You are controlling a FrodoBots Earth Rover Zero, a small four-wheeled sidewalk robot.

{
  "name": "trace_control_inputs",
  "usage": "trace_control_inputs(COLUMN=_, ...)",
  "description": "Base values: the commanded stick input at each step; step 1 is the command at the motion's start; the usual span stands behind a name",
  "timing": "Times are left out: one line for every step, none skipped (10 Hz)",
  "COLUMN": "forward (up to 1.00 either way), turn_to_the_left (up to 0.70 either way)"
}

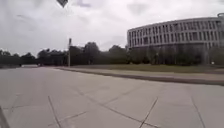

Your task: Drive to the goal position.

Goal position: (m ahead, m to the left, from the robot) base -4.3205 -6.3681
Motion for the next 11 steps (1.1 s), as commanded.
trace_control_inputs(forward=0.0, turn_to_the_left=-0.7)
trace_control_inputs(forward=0.0, turn_to_the_left=-0.7)
trace_control_inputs(forward=0.0, turn_to_the_left=-0.7)
trace_control_inputs(forward=0.0, turn_to_the_left=-0.7)
trace_control_inputs(forward=0.0, turn_to_the_left=-0.7)
trace_control_inputs(forward=0.0, turn_to_the_left=-0.7)
trace_control_inputs(forward=0.0, turn_to_the_left=-0.7)
trace_control_inputs(forward=0.0, turn_to_the_left=-0.7)
trace_control_inputs(forward=0.0, turn_to_the_left=-0.7)
trace_control_inputs(forward=0.0, turn_to_the_left=-0.7)
trace_control_inputs(forward=0.0, turn_to_the_left=-0.7)
